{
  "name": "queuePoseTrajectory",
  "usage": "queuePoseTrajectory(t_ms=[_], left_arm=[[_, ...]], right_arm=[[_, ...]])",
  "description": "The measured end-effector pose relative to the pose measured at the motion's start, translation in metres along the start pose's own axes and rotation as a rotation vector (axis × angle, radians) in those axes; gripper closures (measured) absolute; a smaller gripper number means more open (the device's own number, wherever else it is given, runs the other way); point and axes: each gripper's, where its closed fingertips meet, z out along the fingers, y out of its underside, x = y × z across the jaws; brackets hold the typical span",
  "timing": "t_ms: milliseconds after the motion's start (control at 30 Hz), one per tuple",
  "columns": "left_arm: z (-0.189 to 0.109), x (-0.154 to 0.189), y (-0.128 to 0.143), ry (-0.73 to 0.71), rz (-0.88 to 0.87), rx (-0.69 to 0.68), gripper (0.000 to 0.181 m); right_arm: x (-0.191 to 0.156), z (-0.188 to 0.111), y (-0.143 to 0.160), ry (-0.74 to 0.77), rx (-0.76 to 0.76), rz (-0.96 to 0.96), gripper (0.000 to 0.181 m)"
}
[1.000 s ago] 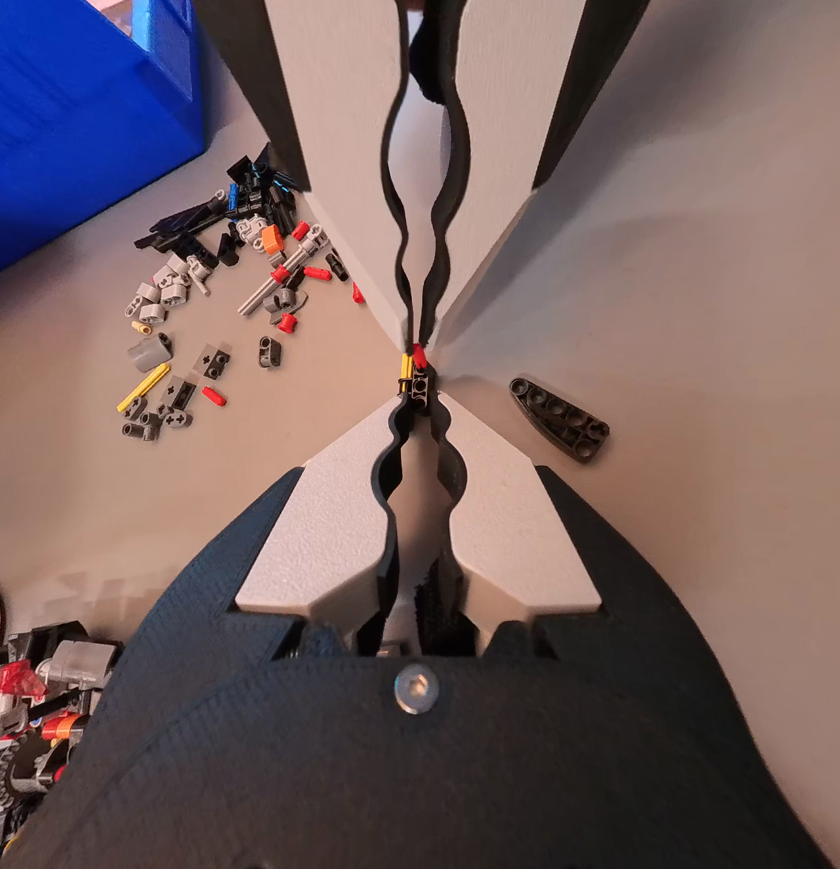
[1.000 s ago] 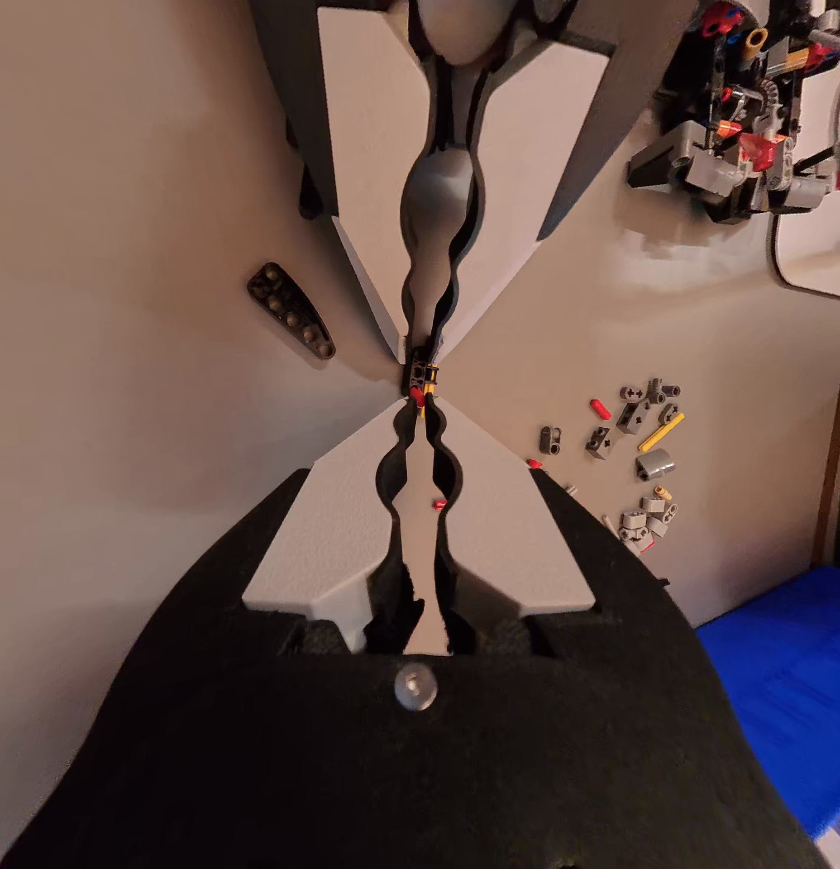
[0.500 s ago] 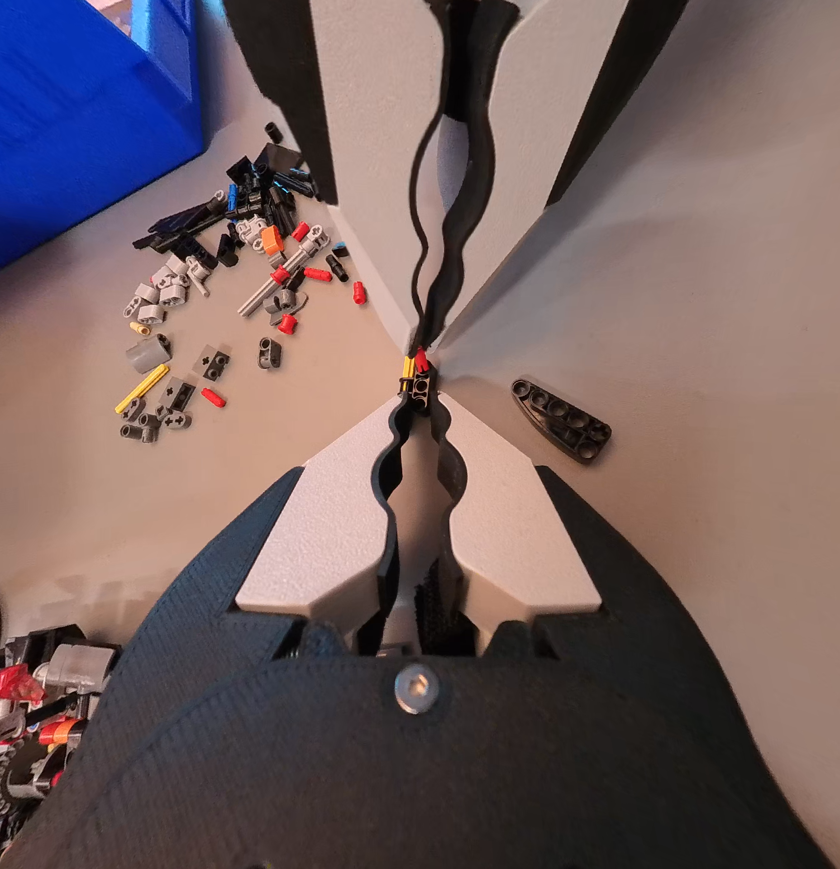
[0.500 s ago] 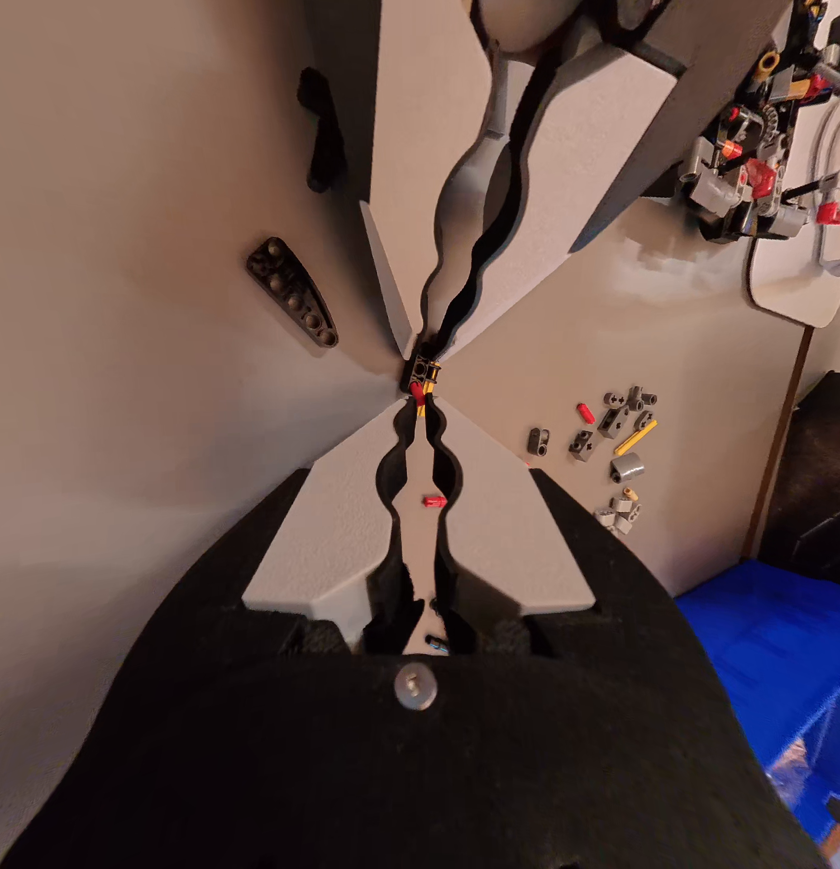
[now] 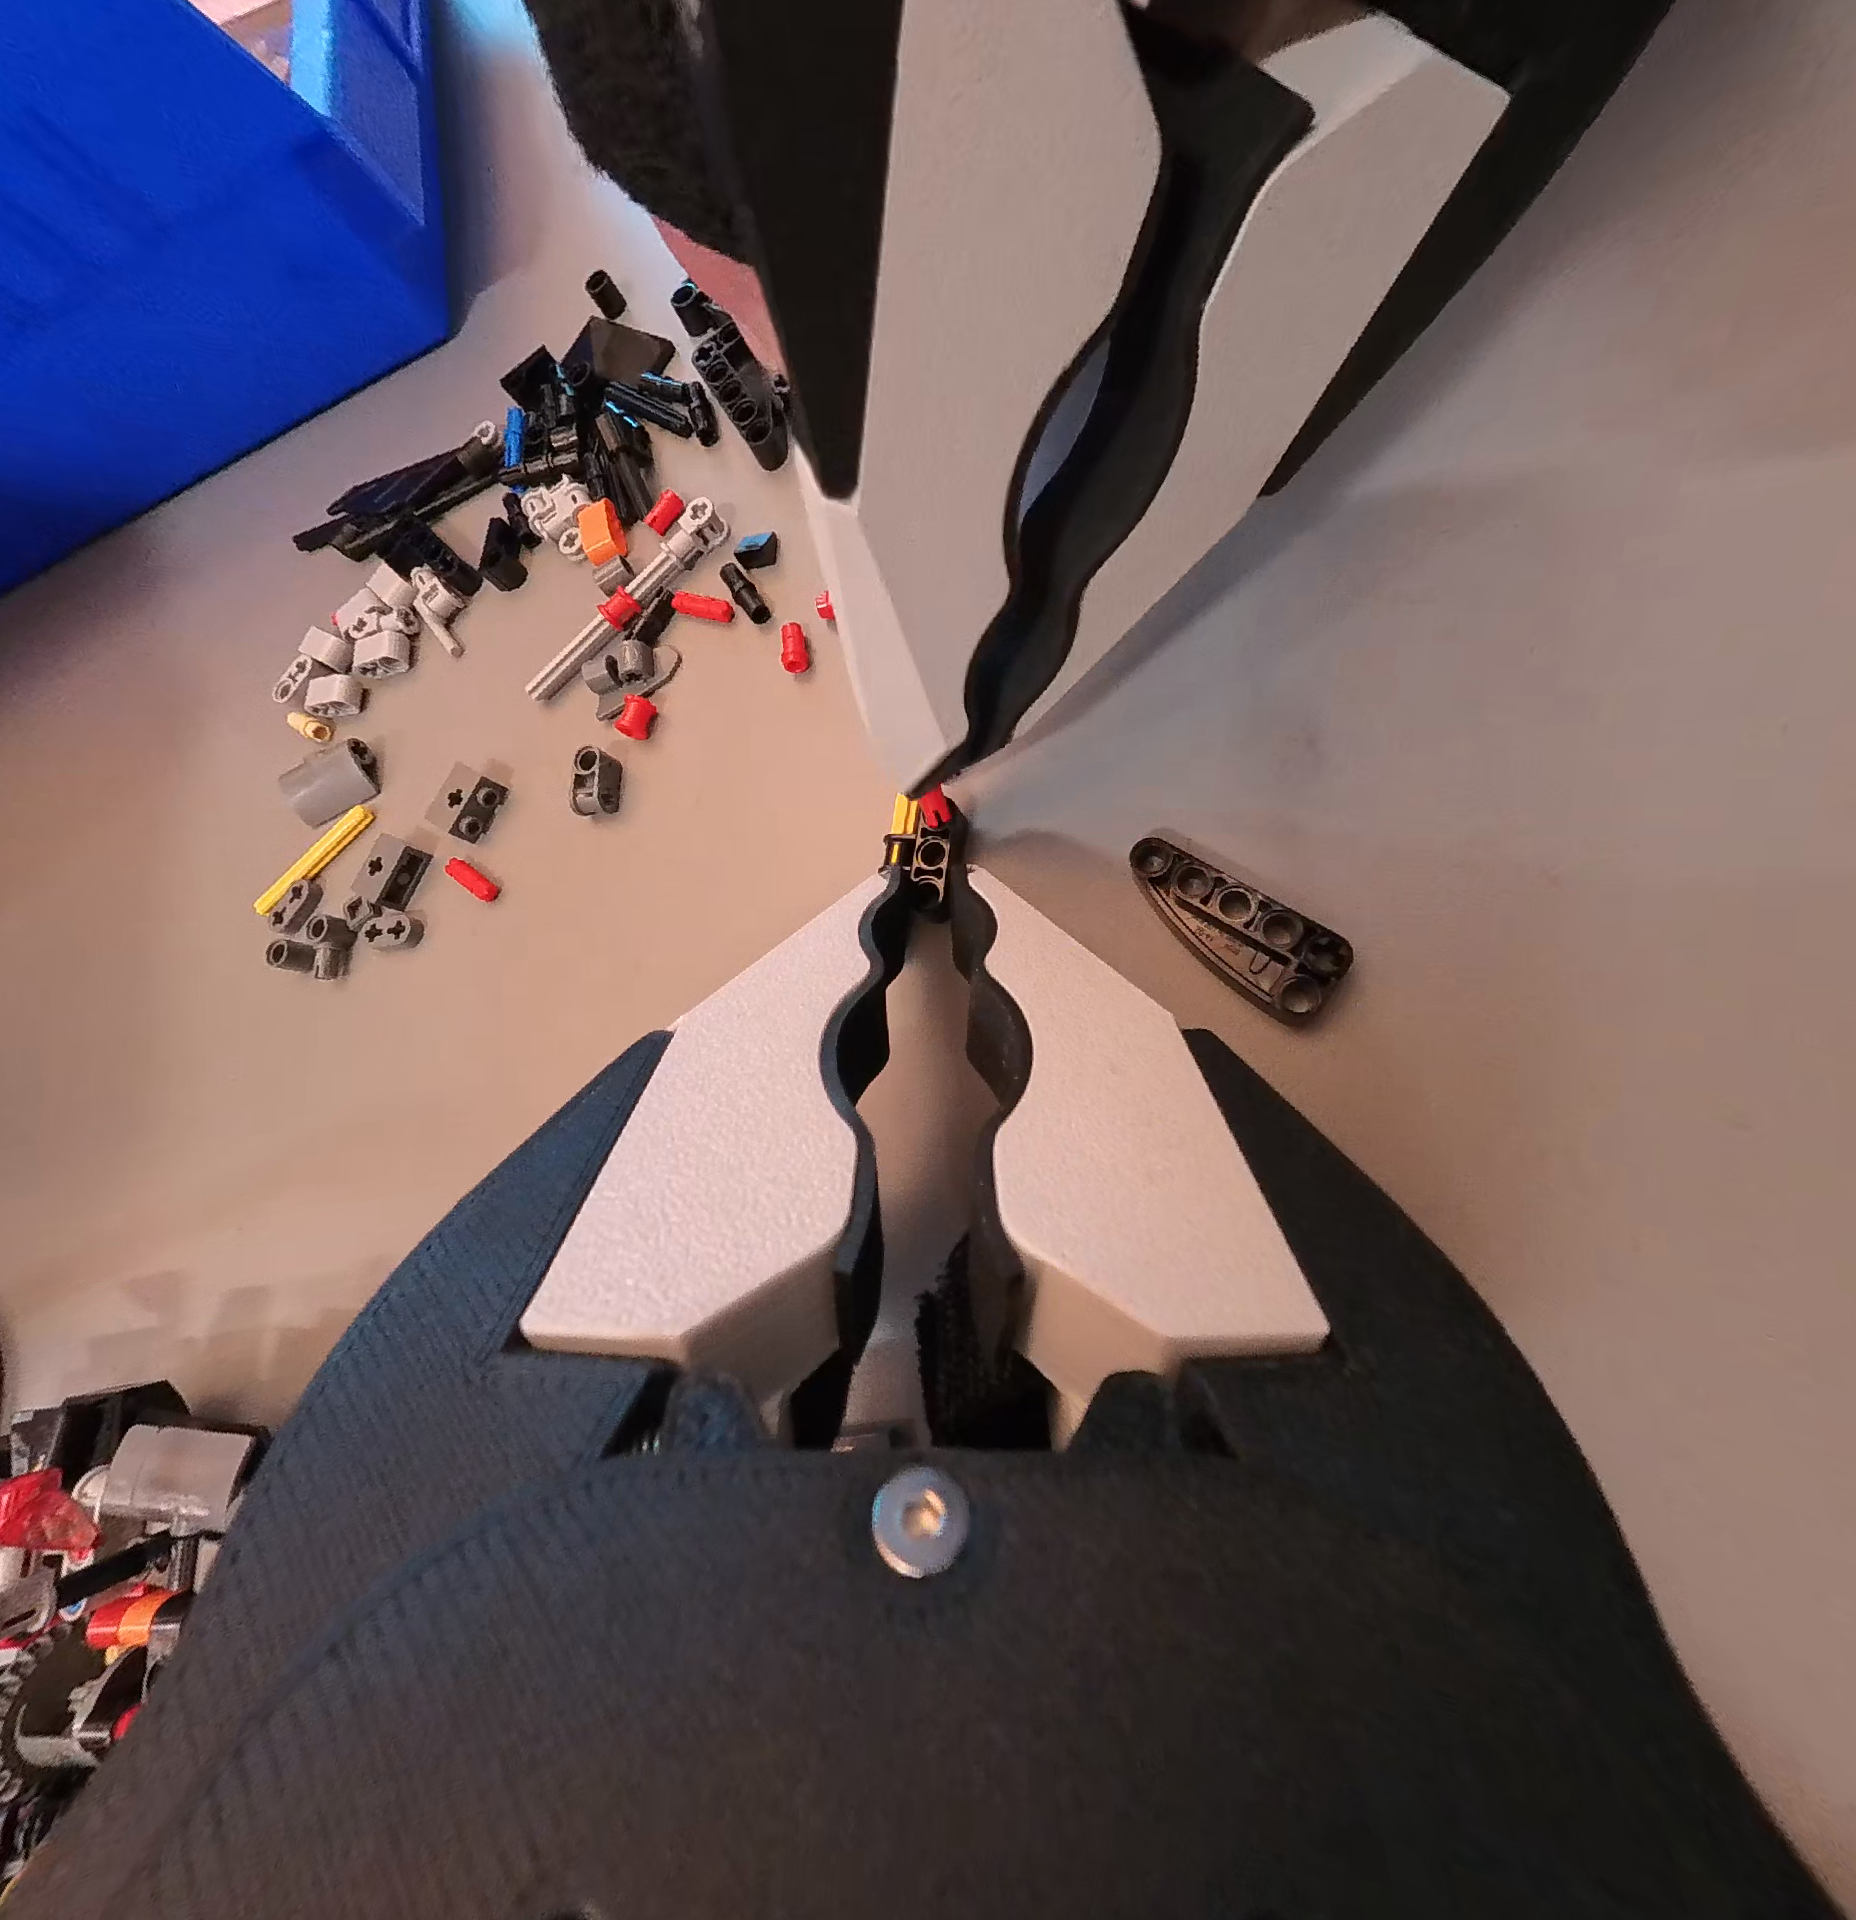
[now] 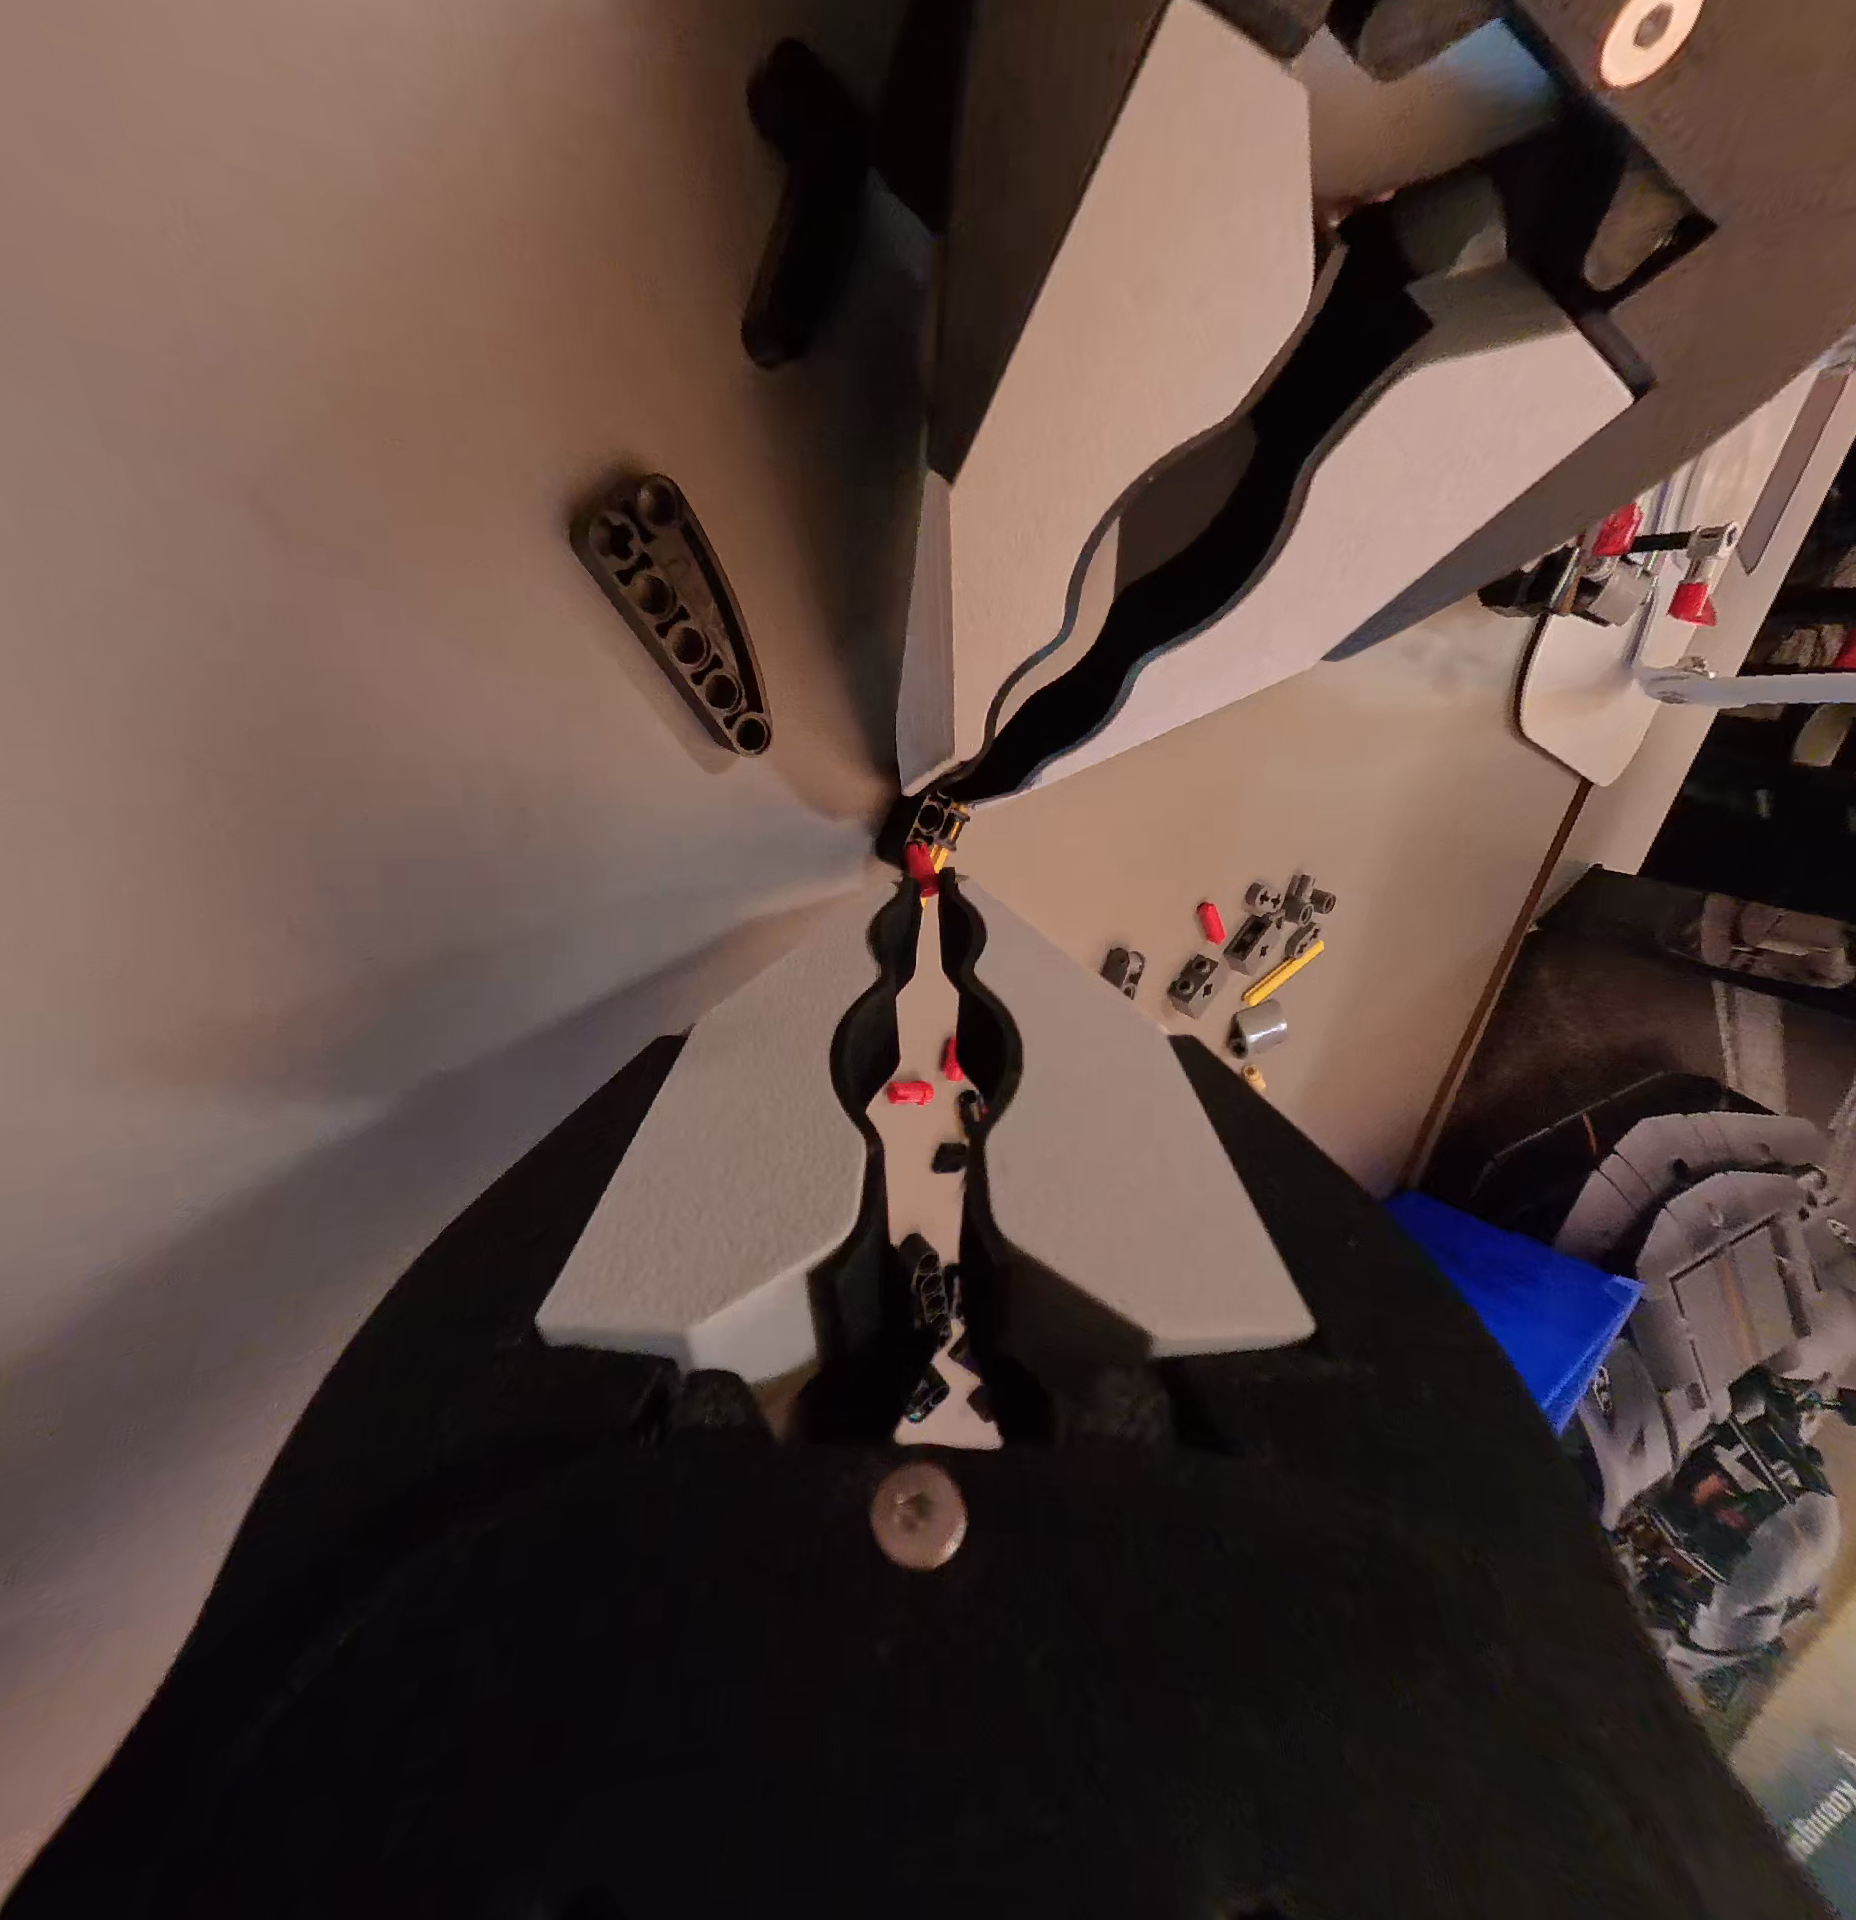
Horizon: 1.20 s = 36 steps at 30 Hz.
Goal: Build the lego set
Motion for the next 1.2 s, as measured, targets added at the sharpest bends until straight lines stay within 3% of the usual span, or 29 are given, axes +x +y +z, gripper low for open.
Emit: queuePoseTrajectory(t_ms=[400,800,1200], left_arm=[[0.0005,-0.0006,-0.0001,-0.003,0.0,0.0,0.175],[0.0008,-0.0008,-0.0003,-0.003,-0.002,0.0,0.175],[0.0008,-0.0012,-0.0002,-0.005,-0.002,0.0,0.175]], right_arm=[[0.0031,-0.0018,0.0015,-0.001,0.029,0.053,0.18],[0.0012,-0.0013,0.0021,-0.003,-0.053,-0.135,0.18],[0.0014,0.0001,-0.0022,-0.017,-0.047,-0.149,0.18]])
